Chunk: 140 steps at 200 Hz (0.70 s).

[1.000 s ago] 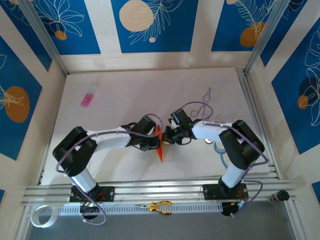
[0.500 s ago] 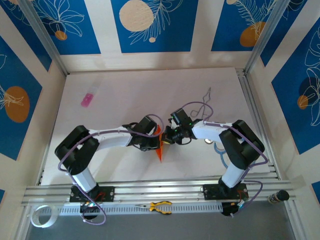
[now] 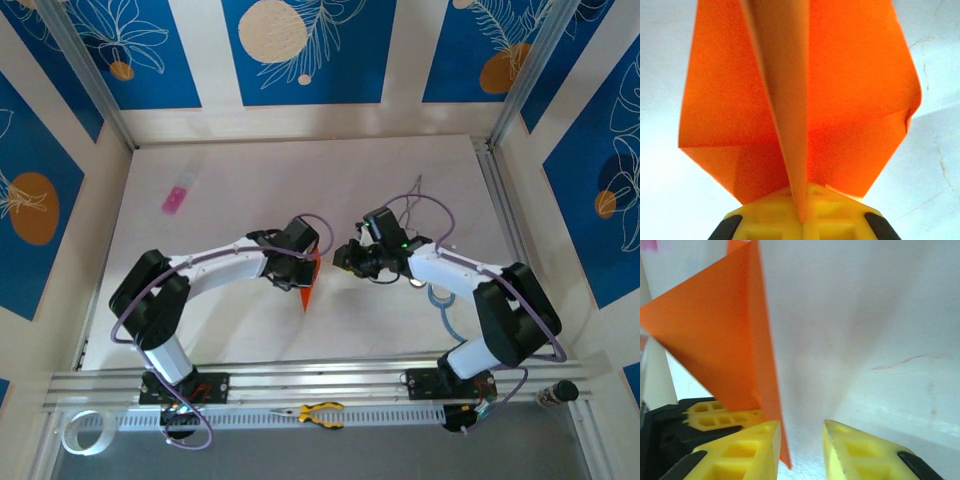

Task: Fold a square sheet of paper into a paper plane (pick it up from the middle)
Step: Turn over a paper plane at the center of the table.

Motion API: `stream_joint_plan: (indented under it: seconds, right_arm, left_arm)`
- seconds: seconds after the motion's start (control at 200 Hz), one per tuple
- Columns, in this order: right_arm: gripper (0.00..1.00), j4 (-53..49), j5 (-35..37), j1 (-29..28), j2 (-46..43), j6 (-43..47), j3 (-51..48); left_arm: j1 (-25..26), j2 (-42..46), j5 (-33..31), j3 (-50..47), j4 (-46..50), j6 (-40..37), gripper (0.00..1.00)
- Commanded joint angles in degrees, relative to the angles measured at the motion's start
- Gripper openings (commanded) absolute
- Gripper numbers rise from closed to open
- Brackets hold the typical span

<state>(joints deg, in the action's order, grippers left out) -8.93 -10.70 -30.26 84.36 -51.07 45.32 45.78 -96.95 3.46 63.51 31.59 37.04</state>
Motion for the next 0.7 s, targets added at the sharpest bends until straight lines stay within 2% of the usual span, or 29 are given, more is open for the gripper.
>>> stream_joint_plan:
  seconds: [0.0,0.215,0.695]
  right_arm:
    - [0.29,-2.94,0.39,1.46,-1.06,0.54,-2.58]
    - [0.29,-2.56,-0.15,1.76,-0.82,0.09,-3.49]
    - [0.27,-3.16,-1.29,2.05,-0.62,-0.08,-2.6]
  left_arm:
    - [-0.86,-1.96,-3.98,3.67,9.52,-5.45,0.03]
    - [-1.04,-5.16,-5.05,7.5,13.49,-7.47,0.03]
    - [-1.57,-8.85,-3.64,8.8,12.58,-3.48,0.04]
